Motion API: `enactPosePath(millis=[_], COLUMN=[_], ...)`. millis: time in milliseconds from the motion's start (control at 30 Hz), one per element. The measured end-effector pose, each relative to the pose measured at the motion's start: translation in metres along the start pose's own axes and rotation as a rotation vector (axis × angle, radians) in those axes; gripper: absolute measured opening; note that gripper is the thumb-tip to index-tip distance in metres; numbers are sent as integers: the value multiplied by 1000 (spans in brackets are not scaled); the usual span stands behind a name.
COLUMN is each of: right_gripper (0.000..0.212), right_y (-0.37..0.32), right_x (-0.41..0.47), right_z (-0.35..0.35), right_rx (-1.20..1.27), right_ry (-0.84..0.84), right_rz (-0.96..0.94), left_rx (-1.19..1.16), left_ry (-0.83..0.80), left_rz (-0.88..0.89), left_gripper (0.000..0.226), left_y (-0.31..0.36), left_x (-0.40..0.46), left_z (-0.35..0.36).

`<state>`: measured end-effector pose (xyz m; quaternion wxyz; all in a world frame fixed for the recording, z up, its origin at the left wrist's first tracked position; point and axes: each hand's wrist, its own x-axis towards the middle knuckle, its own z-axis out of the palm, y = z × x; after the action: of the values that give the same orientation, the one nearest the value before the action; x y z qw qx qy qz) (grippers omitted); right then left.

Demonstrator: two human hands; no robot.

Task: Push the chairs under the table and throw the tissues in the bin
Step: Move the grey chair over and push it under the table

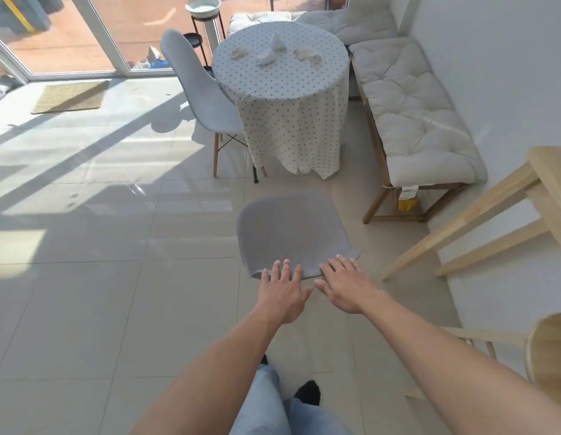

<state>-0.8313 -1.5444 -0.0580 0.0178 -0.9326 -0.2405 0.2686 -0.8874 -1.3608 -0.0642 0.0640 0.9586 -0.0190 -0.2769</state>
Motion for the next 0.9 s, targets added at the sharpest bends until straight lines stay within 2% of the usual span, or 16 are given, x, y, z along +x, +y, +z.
enactPosePath(millis=[200,367,600,900], right_gripper=[58,69,75,64], right_y=[9,21,22,27], right_x=[27,44,101,190], right_z=[9,3,-37,-90], right_rx=[-137,-169,-159,-121], right_ry=[50,126,176,178], right_rz=[-51,-56,-29,58], left_rx=[26,48,66,96], left_ry=[113,169,184,135], left_rz=[1,44,65,108], left_gripper=[60,58,60,66], left_y=[0,-8,-41,-83], left_x=[17,34,95,187], left_z=[8,-6,-45,-112])
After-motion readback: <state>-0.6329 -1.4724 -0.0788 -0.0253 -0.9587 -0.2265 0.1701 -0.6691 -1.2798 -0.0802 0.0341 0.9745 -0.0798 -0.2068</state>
